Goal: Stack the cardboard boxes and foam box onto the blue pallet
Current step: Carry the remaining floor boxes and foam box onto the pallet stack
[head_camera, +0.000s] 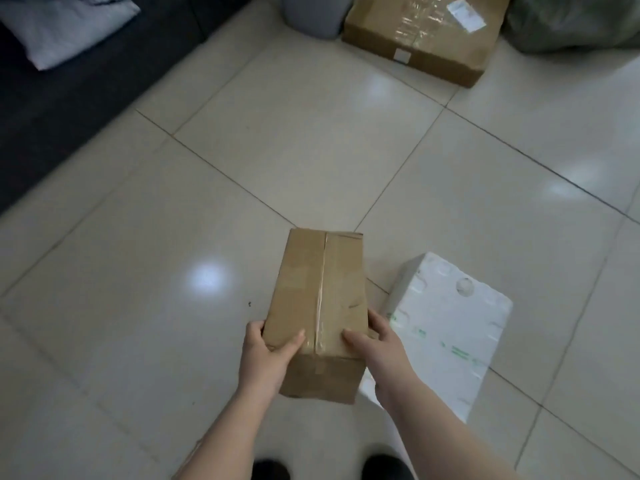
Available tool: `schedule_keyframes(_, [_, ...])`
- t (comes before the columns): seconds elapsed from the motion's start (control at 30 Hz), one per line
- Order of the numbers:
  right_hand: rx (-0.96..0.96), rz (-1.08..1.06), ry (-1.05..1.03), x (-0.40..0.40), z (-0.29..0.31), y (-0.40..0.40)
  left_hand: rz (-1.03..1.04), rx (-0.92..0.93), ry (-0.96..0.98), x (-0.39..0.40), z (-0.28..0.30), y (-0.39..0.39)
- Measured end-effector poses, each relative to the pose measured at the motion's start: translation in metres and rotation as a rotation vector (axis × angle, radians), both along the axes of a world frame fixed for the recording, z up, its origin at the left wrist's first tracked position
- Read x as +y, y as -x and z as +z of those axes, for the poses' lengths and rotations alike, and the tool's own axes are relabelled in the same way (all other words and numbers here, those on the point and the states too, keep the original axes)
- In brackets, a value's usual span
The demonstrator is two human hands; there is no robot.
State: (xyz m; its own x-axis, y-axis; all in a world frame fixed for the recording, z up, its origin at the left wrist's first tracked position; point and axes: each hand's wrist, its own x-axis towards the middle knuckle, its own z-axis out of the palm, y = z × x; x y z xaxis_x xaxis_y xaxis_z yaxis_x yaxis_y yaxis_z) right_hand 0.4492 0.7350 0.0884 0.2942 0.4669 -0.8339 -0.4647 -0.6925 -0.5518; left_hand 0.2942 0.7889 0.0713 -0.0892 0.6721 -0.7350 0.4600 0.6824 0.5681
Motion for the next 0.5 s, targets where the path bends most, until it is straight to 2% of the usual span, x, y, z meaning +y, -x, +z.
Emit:
schedule_keyframes(0.1, [-0.005,0.109,-0.034,0.01,0.079,0.02,0.153,-0.037,0.009,-0.006,0.092,0.031])
schedule_keyframes(0.23, [0.021,0.269,-0.218,0.031,0.217,0.051,0.373,-0.065,-0.059,-0.027,0.239,0.07])
schedule_keyframes(0.37, [0.063,0.491,-0.458,0.047,0.37,0.104,0.567,-0.078,-0.267,-0.056,0.393,0.121])
schedule_keyframes(0.5, [0.115,0.73,-0.691,0.023,0.506,0.182,0.812,-0.047,-0.515,-0.117,0.526,0.182])
